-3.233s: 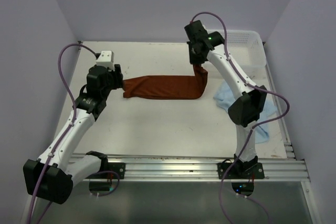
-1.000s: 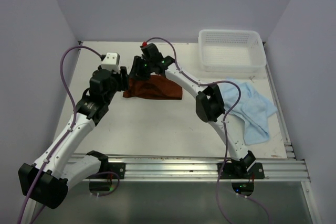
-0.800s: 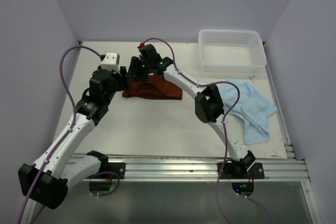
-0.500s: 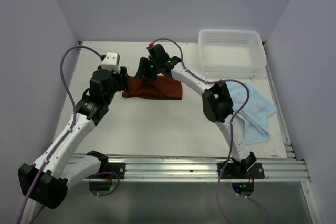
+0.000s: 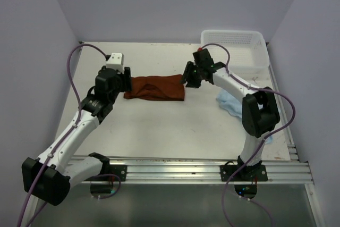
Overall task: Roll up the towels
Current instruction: Fold the towel
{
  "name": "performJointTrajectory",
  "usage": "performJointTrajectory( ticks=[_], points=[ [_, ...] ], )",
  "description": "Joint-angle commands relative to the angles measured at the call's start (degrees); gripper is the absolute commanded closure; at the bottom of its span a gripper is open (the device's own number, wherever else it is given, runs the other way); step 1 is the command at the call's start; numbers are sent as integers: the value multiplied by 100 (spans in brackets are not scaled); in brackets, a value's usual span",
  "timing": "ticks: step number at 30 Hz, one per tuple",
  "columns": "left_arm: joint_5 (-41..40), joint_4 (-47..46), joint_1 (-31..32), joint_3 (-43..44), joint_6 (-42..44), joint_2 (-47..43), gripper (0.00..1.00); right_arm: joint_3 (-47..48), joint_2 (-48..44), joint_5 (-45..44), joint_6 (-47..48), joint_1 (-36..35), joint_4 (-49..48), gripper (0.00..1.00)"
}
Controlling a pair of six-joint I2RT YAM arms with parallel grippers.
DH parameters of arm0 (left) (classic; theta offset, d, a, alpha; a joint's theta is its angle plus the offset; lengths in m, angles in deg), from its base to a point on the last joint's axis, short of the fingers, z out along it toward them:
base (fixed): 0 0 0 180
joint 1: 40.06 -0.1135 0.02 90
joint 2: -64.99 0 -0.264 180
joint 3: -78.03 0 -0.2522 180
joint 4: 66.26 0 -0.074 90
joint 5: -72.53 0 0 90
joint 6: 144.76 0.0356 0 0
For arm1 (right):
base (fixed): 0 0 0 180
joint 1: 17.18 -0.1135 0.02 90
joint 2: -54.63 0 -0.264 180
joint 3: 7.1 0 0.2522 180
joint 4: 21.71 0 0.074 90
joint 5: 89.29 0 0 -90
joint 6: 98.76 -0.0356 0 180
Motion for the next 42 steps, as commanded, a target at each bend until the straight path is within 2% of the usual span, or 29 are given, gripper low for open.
performJointTrajectory(
  ticks=[1, 12, 16, 20, 21, 25, 28, 30, 36, 42],
  points=[
    [146, -16, 50, 402, 66, 508, 39, -600, -79, -61, 62, 7, -331, 54],
    [1218, 793, 85, 3038, -523, 2782, 41, -927, 413, 1, -88, 95, -885, 49],
    [1202, 1364, 347, 4101, -663, 3698, 44, -945, 659, 124, -175, 183, -1096, 49],
    [1158, 1312, 664, 4411, -743, 4182, 43, -1015, 818, 308, -246, 218, -1254, 51],
    [1166, 1304, 708, 4490, -760, 4392, 43, -1076, 818, 378, -263, 218, -1394, 53],
    [1272, 1435, 928, 5104, -874, 4982, 43, -1409, 774, 423, -290, 218, -1571, 79],
    [1307, 1470, 1051, 5499, -1006, 5456, 43, -1682, 748, 449, -342, 227, -1808, 94],
    [1272, 1628, 1122, 5781, -1129, 5894, 43, -1762, 783, 467, -369, 218, -1940, 100],
    [1377, 1708, 1236, 6704, -1577, 6775, 43, -2016, 888, 555, -465, 227, -2230, 100],
    [1237, 1769, 1307, 6654, -1613, 7206, 44, -2149, 835, 502, -492, 270, -2344, 100]
  ],
)
